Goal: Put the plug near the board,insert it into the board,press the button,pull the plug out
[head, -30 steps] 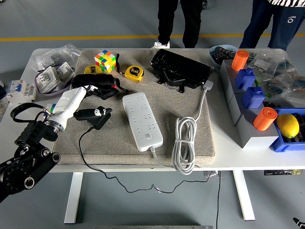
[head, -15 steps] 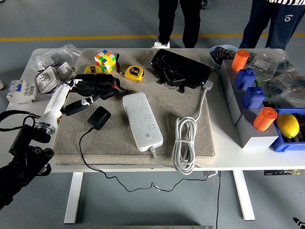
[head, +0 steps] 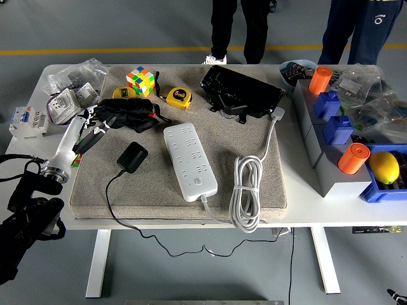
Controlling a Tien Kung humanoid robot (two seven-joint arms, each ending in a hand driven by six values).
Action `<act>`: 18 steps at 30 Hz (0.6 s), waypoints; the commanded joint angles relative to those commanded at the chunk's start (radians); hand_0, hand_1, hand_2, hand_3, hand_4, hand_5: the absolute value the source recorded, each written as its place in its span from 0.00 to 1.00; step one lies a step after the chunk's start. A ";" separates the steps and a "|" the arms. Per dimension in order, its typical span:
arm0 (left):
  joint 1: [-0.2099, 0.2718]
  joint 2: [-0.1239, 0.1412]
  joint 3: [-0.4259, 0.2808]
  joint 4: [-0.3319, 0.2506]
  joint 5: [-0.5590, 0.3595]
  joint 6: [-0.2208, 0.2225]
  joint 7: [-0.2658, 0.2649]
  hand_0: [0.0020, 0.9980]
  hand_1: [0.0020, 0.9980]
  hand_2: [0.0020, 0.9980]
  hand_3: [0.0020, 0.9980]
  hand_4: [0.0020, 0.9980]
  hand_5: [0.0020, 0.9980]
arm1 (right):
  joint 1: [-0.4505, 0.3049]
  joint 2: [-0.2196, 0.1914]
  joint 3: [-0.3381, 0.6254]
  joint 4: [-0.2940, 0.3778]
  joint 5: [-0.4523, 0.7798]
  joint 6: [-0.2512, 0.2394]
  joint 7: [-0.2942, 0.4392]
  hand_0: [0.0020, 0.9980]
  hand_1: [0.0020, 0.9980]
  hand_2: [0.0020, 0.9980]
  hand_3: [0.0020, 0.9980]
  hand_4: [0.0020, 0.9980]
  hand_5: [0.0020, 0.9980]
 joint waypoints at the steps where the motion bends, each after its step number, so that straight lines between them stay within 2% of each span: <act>1: 0.007 0.000 -0.003 -0.001 -0.005 0.001 -0.004 0.90 0.95 0.99 0.98 1.00 1.00 | -0.005 0.002 -0.009 -0.001 0.002 -0.001 0.000 0.60 0.61 0.60 0.55 0.95 0.37; 9: 0.074 0.002 0.000 -0.001 -0.018 0.009 -0.018 0.90 0.93 0.98 0.97 1.00 1.00 | -0.039 0.026 -0.089 -0.036 0.061 0.002 -0.001 0.60 0.61 0.60 0.55 0.95 0.38; 13: 0.099 -0.001 -0.018 -0.002 -0.017 0.007 -0.016 0.90 0.93 0.98 0.97 1.00 1.00 | -0.050 0.026 -0.099 -0.044 0.076 0.003 -0.002 0.60 0.61 0.60 0.55 0.95 0.38; 18: 0.105 -0.001 -0.032 -0.013 -0.015 0.007 -0.011 0.90 0.93 0.97 0.95 1.00 1.00 | -0.048 0.025 -0.091 -0.040 0.075 0.002 -0.001 0.60 0.61 0.60 0.55 0.95 0.38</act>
